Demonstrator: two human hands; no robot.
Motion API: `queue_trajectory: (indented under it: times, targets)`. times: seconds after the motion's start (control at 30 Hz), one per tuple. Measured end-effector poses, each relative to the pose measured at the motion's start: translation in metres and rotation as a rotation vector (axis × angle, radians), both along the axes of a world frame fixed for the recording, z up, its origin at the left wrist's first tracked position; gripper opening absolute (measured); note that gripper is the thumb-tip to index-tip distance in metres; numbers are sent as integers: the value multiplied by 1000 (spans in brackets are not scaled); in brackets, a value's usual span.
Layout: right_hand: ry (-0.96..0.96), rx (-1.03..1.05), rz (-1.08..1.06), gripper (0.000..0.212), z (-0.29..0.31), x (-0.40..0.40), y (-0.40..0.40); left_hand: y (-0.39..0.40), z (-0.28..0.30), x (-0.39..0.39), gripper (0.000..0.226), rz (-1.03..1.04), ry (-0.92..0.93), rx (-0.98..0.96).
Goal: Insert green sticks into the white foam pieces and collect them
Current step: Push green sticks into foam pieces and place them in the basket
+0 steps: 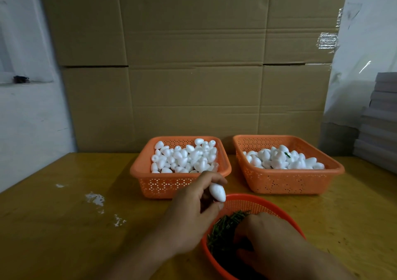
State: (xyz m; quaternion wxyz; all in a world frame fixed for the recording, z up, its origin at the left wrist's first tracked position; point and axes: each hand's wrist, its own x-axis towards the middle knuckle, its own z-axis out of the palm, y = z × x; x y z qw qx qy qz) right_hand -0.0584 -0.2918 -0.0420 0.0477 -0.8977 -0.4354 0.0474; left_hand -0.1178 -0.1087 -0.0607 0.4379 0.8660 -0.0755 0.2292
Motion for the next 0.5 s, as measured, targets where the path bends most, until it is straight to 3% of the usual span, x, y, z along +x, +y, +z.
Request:
queue_trajectory:
  times: [0.2, 0.37, 0.5]
  targets:
    - [-30, 114, 2, 23, -1, 3, -4, -6, -1, -3, 18, -70, -16, -66]
    - [-4, 283, 4, 25, -1, 5, -6, -3, 0, -3, 26, -43, -41, -109]
    - [16, 447, -22, 25, -1, 3, -6, -6, 3, -3, 14, -34, -10, -298]
